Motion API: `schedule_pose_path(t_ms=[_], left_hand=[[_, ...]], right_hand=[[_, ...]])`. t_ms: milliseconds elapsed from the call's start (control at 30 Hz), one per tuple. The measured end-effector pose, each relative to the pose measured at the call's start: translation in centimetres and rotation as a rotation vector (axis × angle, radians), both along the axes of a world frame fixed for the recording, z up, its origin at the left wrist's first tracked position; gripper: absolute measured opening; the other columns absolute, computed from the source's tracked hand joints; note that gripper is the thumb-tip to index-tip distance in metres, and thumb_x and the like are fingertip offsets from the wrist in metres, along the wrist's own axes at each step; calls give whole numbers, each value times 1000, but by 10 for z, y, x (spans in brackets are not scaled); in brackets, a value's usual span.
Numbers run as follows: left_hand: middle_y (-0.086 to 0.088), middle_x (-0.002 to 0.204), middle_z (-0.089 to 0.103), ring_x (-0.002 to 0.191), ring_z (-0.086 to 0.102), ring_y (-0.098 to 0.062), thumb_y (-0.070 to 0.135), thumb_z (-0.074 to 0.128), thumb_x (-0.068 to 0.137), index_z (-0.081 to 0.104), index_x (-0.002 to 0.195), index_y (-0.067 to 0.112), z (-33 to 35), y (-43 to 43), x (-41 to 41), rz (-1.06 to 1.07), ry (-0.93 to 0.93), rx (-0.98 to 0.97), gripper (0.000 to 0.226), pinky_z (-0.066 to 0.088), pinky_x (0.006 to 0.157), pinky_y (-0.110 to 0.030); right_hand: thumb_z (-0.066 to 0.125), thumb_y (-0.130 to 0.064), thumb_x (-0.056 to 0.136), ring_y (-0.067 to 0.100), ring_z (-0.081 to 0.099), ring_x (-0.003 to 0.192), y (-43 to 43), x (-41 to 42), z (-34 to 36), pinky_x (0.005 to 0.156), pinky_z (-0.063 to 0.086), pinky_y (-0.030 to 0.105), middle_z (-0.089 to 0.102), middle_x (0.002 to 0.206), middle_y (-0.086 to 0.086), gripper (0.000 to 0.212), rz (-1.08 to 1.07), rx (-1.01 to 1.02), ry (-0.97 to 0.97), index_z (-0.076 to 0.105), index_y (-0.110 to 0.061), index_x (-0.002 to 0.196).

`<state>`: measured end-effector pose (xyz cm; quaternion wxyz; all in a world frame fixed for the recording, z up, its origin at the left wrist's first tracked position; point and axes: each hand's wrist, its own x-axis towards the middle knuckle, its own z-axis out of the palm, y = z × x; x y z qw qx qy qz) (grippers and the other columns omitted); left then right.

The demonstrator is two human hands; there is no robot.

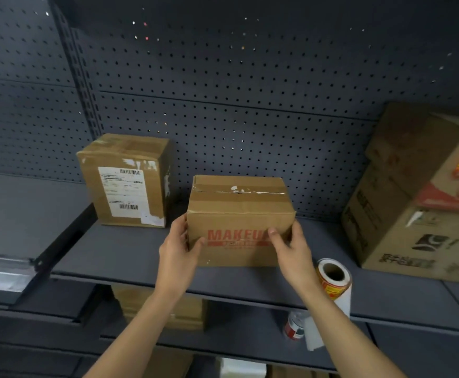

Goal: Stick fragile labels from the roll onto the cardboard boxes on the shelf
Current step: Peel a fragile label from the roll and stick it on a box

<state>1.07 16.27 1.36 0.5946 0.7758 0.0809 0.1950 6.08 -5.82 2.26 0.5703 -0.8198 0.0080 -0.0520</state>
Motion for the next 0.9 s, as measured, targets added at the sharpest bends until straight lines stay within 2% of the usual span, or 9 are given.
schedule_pose_path(t_ms=[133, 300, 467, 533, 600, 667, 733, 800, 900], left_hand=[[31, 113, 57, 113, 60, -1, 9, 69, 93, 49, 138, 30, -4, 3, 4, 11, 7, 3, 53, 53, 101, -31], [21, 120, 61, 122, 60, -8, 9, 67, 94, 49, 138, 30, -5, 1, 13, -9, 25, 7, 52, 53, 103, -36], [12, 118, 60, 113, 63, -14, 18, 71, 93, 52, 135, 21, -1, -1, 21, 71, 78, 108, 47, 52, 93, -28], [7, 114, 62, 104, 65, -16, 24, 74, 90, 55, 126, 19, -2, -1, 18, 132, 89, 129, 41, 53, 84, -26], [1, 103, 63, 93, 63, -15, 31, 75, 89, 57, 109, 20, -5, -2, 13, 195, 94, 165, 29, 50, 74, -24], [1, 89, 63, 85, 60, -14, 34, 71, 91, 57, 92, 18, -6, -6, 6, 213, 117, 165, 21, 43, 65, -21], [3, 74, 63, 76, 60, -13, 32, 67, 94, 58, 79, 17, -8, -13, 0, 160, 135, 174, 23, 40, 60, -22], [5, 68, 64, 72, 61, -12, 30, 65, 96, 61, 75, 19, -9, -25, -2, 64, 148, 217, 24, 41, 58, -22], [12, 79, 71, 79, 64, -1, 26, 66, 94, 69, 81, 24, -10, -50, -2, -108, 181, 241, 14, 45, 65, -17]], right_hand=[[58, -36, 99, 11, 55, 122, -4, 0, 0, 104, 45, 32, 61, 131, -10, 49, 16, -30, -4, 43, -27, 145], [61, -31, 98, 14, 56, 123, -7, 2, -3, 104, 45, 33, 62, 130, -8, 49, -12, -38, -21, 45, -25, 144], [63, -26, 97, 9, 56, 126, -18, -2, -2, 109, 46, 35, 61, 135, -12, 56, 27, -79, -28, 43, -30, 148], [63, -23, 97, 8, 57, 125, -25, -5, -3, 107, 46, 33, 61, 136, -12, 54, 31, -101, -47, 45, -29, 148], [62, -21, 98, 9, 59, 119, -34, -9, -2, 101, 49, 29, 62, 135, -7, 48, 3, -149, -47, 51, -23, 144], [62, -20, 98, 9, 61, 106, -45, -17, 0, 89, 47, 17, 65, 125, -5, 36, -51, -229, -47, 59, -23, 133], [62, -16, 96, 10, 63, 98, -58, -24, 1, 83, 48, 19, 67, 112, -5, 27, -104, -270, -78, 65, -26, 122], [59, -9, 96, 13, 63, 97, -72, -32, 1, 83, 47, 27, 67, 106, -2, 27, -133, -280, -95, 67, -23, 117], [55, -6, 97, 11, 58, 95, -93, -39, 0, 82, 40, 23, 64, 107, 1, 27, -192, -331, -92, 68, -19, 117]])
